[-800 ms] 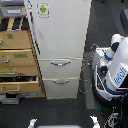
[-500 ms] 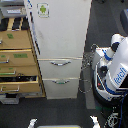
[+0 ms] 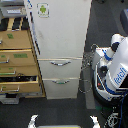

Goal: Opening the fridge

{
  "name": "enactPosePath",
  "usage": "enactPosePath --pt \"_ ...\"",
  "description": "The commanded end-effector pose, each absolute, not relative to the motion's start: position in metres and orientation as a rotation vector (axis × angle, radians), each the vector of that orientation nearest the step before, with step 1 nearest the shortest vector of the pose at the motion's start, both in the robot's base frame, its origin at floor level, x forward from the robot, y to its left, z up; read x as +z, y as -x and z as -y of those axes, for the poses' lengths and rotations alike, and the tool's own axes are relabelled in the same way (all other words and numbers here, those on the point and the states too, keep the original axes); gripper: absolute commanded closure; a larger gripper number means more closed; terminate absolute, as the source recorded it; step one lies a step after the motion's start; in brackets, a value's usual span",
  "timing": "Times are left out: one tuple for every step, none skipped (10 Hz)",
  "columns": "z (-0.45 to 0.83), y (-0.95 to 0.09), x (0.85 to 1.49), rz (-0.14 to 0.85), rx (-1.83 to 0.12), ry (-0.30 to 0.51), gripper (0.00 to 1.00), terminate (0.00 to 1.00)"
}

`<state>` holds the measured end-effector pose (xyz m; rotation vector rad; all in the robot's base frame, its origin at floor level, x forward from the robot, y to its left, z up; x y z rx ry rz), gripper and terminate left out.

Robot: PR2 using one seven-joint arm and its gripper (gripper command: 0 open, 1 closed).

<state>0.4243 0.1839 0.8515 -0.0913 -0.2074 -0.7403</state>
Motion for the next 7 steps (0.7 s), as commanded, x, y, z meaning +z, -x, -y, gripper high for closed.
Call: enactPosePath --pt "-0.165 -0.536 0.878 0.153 -0.675 0.094 0.0 0.0" --pt "-0.165 -0.551 0.883 0.163 -0.67 0.088 0.0 0.0" --pt "-0.167 -0.567 0.89 0.183 -0.666 0.076 0.0 0.0" --pt "-0.173 -0.599 0.909 0.235 -0.646 0.09 0.0 0.0" --pt "-0.176 -0.619 0.917 0.258 -0.642 0.101 0.0 0.0" --pt "-0.177 -0.633 0.921 0.265 -0.635 0.109 0.0 0.0" --pt "-0.176 -0.644 0.924 0.27 -0.628 0.108 0.0 0.0"
